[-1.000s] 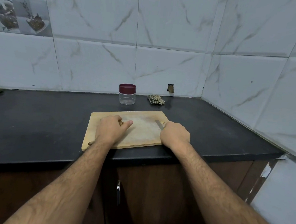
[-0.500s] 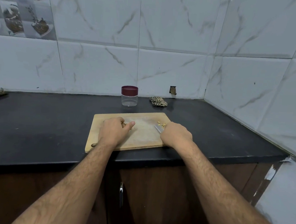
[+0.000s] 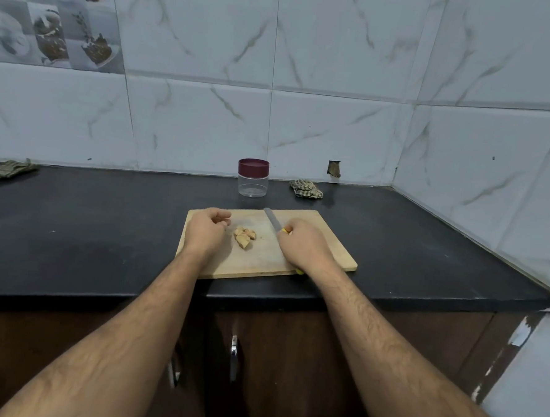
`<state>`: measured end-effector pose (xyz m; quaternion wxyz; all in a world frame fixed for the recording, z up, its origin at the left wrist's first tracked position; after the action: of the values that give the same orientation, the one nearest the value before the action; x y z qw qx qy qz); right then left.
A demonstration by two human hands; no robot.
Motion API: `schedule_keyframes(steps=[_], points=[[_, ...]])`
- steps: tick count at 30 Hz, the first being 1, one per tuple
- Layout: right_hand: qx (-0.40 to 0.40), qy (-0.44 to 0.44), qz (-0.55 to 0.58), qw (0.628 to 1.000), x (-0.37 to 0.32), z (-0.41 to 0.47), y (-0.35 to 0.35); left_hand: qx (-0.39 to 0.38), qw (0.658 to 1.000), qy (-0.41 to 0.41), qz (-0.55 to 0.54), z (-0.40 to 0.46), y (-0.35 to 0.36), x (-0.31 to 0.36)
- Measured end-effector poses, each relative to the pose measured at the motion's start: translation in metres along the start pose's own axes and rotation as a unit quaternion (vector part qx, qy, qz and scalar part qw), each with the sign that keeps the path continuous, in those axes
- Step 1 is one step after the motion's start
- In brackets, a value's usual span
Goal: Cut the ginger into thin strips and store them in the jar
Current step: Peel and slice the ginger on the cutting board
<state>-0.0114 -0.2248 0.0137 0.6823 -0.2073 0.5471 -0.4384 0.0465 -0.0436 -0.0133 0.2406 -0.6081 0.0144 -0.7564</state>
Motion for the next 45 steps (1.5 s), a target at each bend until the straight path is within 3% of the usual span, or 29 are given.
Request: schedule_keyframes(steps=[4, 10, 15, 19, 27, 37, 45], points=[[0.001, 0.028, 0.100, 0.995, -0.004, 0.010, 0.008, -0.028, 0.999, 0.024, 0.020, 0.005, -0.008, 0.003], [-0.002, 0.030, 0.146, 0.989, 0.011, 0.013, 0.024, -0.008, 0.972, 0.050, 0.228, 0.002, -0.007, 0.013], [0.004, 0.037, 0.200, 0.979, 0.019, 0.014, 0.028, -0.079, 0.955, 0.039, 0.284, -0.002, 0.003, 0.023], [0.002, 0.041, 0.229, 0.973, 0.025, 0.017, 0.031, -0.127, 0.964, 0.003, 0.232, 0.002, 0.005, 0.023], [0.007, 0.035, 0.238, 0.971, 0.030, 0.019, 0.035, -0.152, 0.978, -0.021, 0.139, 0.012, 0.003, 0.019], [0.008, 0.026, 0.222, 0.975, 0.029, 0.018, 0.035, -0.161, 0.980, 0.005, 0.118, 0.011, 0.004, 0.017], [0.001, 0.026, 0.205, 0.978, 0.027, 0.017, 0.034, -0.168, 0.981, -0.041, 0.086, 0.016, 0.001, 0.017]])
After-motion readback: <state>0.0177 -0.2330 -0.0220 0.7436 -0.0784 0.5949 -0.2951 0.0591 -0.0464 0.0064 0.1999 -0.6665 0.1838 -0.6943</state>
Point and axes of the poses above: each hand's wrist, its own z-axis towards the middle knuckle, its own y-axis out of the palm, x = y × z, the point moved 1 cm from there along z, towards the middle knuckle, and after that the axes turned 7 degrees about x, right-handed, at the moved point
